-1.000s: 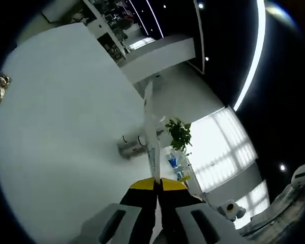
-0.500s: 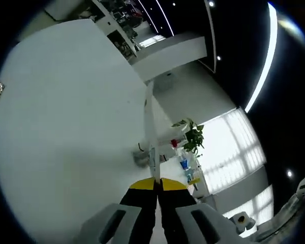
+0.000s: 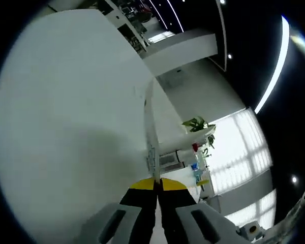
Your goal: Arrange the skincare products in the storage area until every visible bottle or jar stands upright without overlapping.
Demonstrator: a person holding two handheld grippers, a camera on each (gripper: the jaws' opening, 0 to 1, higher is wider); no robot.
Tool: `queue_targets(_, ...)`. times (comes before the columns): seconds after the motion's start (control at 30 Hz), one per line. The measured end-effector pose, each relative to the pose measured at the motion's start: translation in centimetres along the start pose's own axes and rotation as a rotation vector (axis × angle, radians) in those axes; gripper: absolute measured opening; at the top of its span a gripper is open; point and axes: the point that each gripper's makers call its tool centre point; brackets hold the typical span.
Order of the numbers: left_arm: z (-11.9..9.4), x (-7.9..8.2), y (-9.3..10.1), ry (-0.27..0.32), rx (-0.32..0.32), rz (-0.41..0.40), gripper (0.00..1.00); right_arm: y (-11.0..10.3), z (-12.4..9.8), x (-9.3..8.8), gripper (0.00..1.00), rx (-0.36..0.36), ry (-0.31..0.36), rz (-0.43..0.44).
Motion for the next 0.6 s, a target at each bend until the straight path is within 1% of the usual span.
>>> queue_targets(0.07, 0.6, 0.0, 0.0, -0.013, -0.007, -0.005, 0.01, 0.1, 0.0, -0.1, 0.72, -0.003, -0.004, -0.001)
queue_targets(0.17, 1.3, 0.2, -0.1, -0.030, -0.001, 0.004, 0.01, 0.2, 0.0, -0.3, 0.72, -0.014, -0.016, -0.009)
queue_targets(0.3, 2.3, 0.5, -0.4, -0.029, -0.002, -0.002, 0.01, 0.2, 0.1, -0.4, 0.72, -0.010, -0.021, -0.012)
queue_targets(0.4, 3.0, 0.3, -0.6, -0.042, -0.005, -0.009, 0.01, 0.1, 0.1, -0.6, 0.72, -0.009, -0.029, -0.016)
queue_targets(0.47, 3.4, -0.1, -0.9, -0.075, 0.004, -0.005, 0.01, 0.1, 0.1, -0.7, 0.72, -0.009, -0.032, -0.017)
queue_targets(0.6, 4.2, -0.7, -1.4, -0.094, 0.009, -0.027, 0.01, 0.3, 0.0, -0.8, 0.72, -0.016, -0.041, -0.021)
Point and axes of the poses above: the point that each gripper's makers call its tool centre point, and the gripper's own axes: z roughly forward along the fingers, y roughly to its right, x roughly out of its top, and after that the axes turned 10 degrees about z, right-handed
